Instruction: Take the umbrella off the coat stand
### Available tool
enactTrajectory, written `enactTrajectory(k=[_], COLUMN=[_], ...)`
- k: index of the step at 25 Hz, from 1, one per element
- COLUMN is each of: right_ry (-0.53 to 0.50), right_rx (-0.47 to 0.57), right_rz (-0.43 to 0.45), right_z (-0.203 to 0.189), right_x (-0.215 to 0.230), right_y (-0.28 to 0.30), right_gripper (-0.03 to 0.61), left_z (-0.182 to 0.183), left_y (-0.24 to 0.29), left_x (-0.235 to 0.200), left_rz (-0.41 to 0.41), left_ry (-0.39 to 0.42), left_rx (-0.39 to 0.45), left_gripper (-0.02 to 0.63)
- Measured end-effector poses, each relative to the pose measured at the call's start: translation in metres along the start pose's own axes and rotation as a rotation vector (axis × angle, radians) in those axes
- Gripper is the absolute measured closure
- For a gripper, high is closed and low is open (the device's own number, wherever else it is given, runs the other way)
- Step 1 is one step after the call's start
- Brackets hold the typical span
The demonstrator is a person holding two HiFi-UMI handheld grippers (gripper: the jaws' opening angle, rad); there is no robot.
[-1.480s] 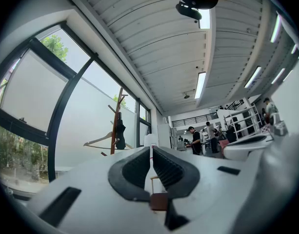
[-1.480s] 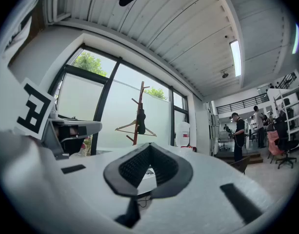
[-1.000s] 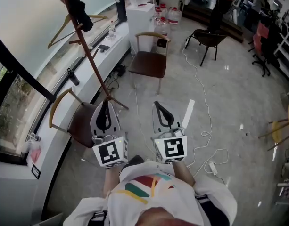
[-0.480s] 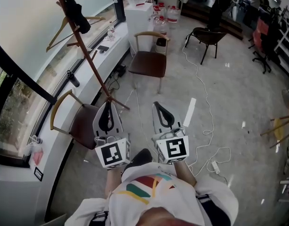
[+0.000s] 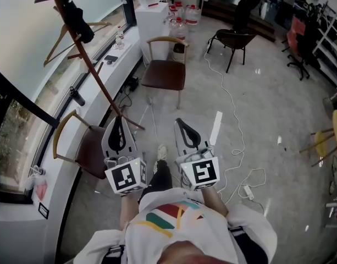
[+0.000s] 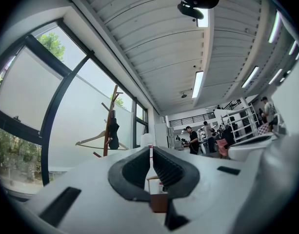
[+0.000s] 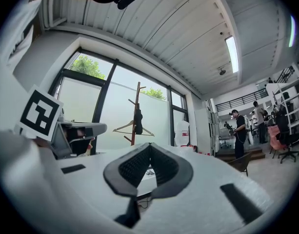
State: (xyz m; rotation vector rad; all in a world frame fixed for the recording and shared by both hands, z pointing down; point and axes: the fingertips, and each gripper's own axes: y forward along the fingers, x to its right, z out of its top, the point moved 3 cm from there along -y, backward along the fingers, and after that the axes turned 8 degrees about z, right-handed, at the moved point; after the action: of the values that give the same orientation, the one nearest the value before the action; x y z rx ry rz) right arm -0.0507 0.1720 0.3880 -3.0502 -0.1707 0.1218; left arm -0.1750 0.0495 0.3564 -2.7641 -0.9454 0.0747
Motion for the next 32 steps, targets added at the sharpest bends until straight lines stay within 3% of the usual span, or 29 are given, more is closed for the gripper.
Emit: enactTrajectory(k=[18,32], right_ry=[0.013,0.002], right_rx=[-0.002,-0.032], right_rz=[-0.037,-0.062], right_z=[-0.016,-0.026], right_x=[0.055,0.121], right_y=[0.057,0.176], right_gripper=[0.578,0.578], left_z=[-0.028,-0.057], left_y=[0.09,0.221], left_x=[0.011,-0.003], left_rz=[-0.024,-0.016], left_ry=[-0.014,-0.035], left_rx=[-0.012,-0.033], left_gripper=[0.6,0.6])
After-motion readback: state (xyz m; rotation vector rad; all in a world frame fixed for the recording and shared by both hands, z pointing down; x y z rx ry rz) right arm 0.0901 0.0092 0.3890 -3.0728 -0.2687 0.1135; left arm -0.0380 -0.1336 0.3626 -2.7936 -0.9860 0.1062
